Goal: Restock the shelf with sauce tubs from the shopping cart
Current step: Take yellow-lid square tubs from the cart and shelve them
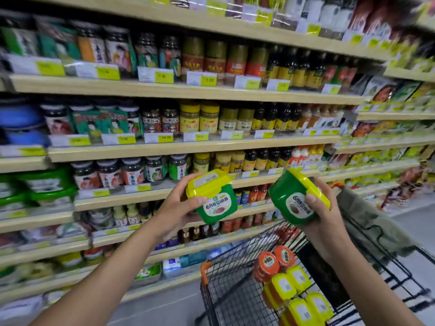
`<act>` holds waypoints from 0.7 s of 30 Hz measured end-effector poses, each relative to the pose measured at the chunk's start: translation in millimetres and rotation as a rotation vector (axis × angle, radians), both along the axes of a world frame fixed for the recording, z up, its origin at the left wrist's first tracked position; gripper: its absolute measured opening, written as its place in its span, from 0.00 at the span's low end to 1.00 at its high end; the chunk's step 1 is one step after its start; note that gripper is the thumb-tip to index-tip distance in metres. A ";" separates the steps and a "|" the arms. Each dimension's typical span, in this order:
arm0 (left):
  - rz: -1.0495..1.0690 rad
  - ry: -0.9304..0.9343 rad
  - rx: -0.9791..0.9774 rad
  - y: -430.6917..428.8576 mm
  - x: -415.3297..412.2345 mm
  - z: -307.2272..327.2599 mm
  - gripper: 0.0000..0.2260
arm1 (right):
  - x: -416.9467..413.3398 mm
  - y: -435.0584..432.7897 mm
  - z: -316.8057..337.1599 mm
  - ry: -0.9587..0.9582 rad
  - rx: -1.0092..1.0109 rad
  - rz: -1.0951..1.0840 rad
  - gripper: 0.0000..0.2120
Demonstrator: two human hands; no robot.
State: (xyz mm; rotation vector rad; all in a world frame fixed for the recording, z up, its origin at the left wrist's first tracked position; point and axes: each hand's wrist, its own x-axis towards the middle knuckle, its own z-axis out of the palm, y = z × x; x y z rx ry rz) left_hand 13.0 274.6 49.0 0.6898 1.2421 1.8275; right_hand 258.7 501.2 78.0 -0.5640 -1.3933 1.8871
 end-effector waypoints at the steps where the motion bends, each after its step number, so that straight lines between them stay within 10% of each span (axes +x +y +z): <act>1: 0.027 0.003 0.005 -10.9 5.6 2.7 0.35 | -0.7 -4.4 1.7 0.004 0.000 0.021 0.33; 6: 0.170 0.029 0.000 -68.8 27.2 11.7 0.37 | -9.9 -31.8 3.6 0.015 -0.023 0.122 0.35; 10: 0.271 0.037 0.006 -124.0 38.5 14.2 0.34 | -27.1 -63.7 8.0 -0.033 -0.008 0.188 0.58; 18: 0.535 0.057 0.002 -256.6 49.7 23.4 0.35 | -93.9 -150.7 25.2 0.037 -0.008 0.470 0.34; 21: 0.623 0.060 0.014 -312.0 46.5 23.2 0.36 | -121.5 -193.9 30.8 0.032 0.024 0.529 0.44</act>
